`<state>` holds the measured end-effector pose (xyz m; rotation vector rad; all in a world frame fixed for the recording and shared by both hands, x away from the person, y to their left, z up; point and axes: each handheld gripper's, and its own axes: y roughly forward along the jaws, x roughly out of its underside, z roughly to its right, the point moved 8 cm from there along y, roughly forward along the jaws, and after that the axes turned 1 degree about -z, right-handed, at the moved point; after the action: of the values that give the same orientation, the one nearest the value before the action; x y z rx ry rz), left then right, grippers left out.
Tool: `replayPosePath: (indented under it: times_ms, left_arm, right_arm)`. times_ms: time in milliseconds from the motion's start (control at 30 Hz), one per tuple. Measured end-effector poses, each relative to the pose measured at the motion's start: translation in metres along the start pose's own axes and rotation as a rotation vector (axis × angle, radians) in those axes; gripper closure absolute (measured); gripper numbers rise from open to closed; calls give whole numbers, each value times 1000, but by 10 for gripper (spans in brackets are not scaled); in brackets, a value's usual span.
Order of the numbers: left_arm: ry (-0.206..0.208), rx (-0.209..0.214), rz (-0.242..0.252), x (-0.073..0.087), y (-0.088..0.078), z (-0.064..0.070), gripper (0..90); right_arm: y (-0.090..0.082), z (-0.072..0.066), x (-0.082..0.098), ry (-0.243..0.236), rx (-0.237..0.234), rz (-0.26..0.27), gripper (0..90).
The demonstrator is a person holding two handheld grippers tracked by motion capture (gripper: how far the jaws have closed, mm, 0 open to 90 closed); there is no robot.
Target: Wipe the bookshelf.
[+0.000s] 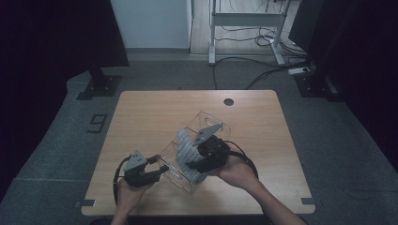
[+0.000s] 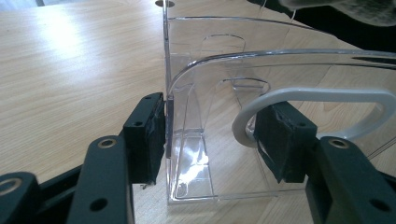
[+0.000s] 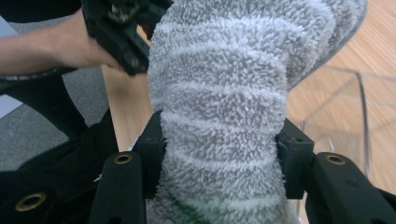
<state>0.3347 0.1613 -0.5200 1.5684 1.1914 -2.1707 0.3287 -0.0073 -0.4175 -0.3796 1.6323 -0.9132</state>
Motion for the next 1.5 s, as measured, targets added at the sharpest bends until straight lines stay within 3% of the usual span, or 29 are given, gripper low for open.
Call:
replayPosePath:
  times_ms: [233,500,700,900,1100,1500]
  left_arm:
    - [6,5,4,0,1,1,436]
    - [10,10,2,0,1,2,436]
    - [13,10,2,0,1,2,435]
    - [15,7,-1,0,1,2,436]
    - [15,4,-4,0,1,2,437]
    - [5,8,-4,0,1,2,439]
  right_arm:
    - [26,-2,-28,-1,-26,-16,482]
    - [55,0,-52,2,-21,-39,482]
    - [77,3,-60,14,-19,-55,481]
    - [95,1,-57,0,-14,-106,487]
    - [94,-1,-53,5,-22,-103,490]
    - [78,-6,-35,0,-49,-80,490]
